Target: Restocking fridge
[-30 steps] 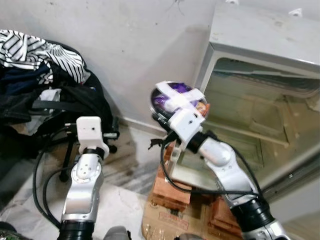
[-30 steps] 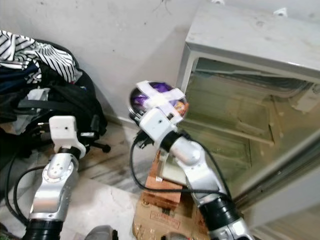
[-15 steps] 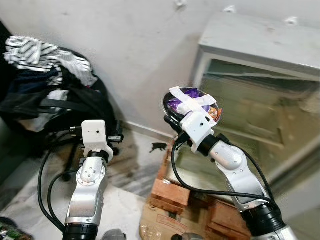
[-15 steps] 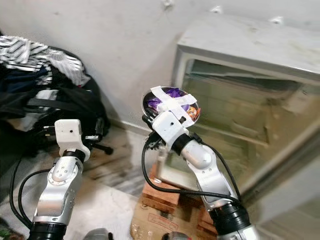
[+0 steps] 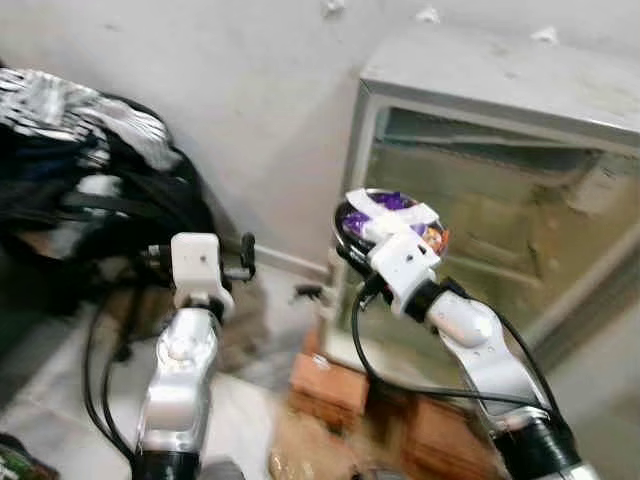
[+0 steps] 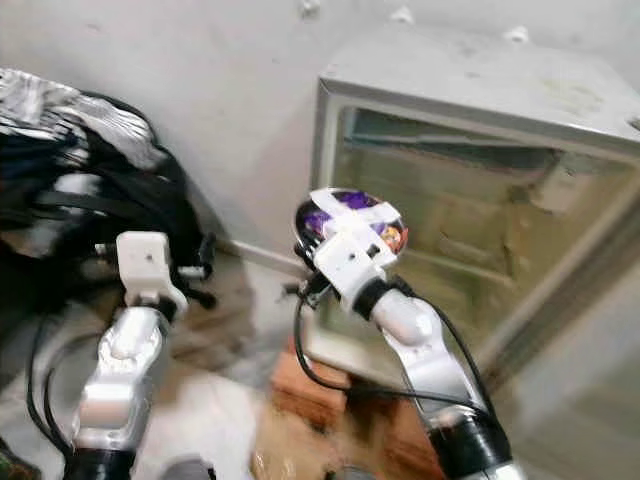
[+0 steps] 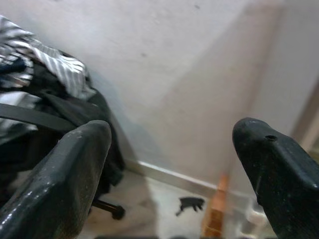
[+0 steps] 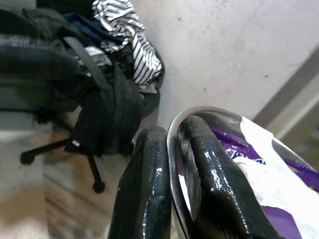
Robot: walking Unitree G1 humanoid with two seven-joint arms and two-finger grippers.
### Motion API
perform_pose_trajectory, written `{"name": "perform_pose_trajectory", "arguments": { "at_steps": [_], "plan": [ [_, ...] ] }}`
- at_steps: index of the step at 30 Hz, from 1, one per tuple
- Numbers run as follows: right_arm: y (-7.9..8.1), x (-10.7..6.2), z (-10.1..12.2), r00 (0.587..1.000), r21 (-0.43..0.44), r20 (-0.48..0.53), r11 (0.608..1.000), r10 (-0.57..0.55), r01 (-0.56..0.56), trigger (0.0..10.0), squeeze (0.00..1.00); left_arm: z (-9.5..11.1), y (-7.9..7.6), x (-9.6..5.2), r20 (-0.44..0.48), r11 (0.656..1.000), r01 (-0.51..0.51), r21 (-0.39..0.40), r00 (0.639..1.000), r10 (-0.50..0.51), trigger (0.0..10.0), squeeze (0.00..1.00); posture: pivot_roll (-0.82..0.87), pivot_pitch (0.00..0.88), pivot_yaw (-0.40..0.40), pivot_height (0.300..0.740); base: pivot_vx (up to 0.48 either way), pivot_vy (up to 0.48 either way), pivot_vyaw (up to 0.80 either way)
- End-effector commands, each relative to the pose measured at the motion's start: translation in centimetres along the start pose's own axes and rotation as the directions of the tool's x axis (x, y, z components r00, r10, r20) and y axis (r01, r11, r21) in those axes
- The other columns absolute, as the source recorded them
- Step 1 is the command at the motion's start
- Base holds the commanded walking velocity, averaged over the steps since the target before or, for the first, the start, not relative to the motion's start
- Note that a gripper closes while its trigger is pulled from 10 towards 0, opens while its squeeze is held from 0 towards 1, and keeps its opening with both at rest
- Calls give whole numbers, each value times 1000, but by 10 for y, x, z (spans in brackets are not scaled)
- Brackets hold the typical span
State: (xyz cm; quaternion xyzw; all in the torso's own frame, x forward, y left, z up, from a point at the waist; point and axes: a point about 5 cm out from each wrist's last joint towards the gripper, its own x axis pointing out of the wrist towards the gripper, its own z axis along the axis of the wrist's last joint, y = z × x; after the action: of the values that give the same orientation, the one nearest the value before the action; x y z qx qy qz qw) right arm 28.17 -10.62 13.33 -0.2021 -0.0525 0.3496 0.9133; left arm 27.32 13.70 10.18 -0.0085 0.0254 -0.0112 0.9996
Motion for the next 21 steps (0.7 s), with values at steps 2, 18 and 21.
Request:
{"name": "perform_pose_trajectory", "arguments": {
  "at_steps": [2, 18, 21],
  "plan": [
    [-7, 2, -2, 1000, -18, -9, 999, -28, 28, 10000, 0, 5, -1, 1, 19, 1000, 14, -7, 1000, -14, 10000, 0, 18, 0, -57, 740, 283, 0, 0],
    [-21, -3, -22, 986, -15, -101, 991, -134, 133, 10000, 0, 4, 0, 0, 19, 1000, 18, -17, 1000, -18, 10000, 0, 18, 0, -57, 740, 291, 0, 0],
    [-21, -2, -22, 986, -19, -99, 991, -134, 133, 10000, 0, 4, 0, 0, 18, 1000, 18, -18, 1000, -18, 10000, 0, 20, 0, -57, 740, 276, 0, 0]
  ]
}}
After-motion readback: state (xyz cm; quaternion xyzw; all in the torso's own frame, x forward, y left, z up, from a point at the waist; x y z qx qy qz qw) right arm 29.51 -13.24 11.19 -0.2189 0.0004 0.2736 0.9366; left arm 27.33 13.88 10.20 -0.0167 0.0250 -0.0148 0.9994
